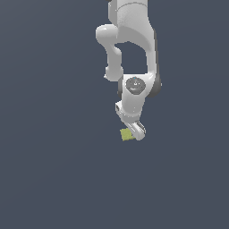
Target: Pick up the object and move it to a goal position.
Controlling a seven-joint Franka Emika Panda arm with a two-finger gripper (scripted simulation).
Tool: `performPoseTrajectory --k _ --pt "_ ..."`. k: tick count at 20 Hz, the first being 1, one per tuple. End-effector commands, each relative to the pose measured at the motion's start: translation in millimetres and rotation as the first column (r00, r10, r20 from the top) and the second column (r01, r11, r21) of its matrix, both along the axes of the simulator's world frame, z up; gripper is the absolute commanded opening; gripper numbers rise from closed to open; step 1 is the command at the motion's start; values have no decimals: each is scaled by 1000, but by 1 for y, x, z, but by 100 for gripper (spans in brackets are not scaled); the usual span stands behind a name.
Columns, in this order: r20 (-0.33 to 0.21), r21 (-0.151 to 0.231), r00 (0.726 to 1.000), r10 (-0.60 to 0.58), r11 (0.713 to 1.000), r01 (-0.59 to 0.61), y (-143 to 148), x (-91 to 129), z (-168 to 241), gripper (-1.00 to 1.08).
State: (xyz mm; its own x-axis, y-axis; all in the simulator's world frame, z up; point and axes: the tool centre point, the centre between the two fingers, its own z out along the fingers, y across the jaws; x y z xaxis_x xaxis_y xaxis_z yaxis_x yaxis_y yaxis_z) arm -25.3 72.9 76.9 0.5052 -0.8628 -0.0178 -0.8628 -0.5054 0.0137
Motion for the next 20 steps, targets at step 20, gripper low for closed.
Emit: performPoseTrajectory --k 20 --pt "21 -8 957 -289 957 289 20 -5 -17 100"
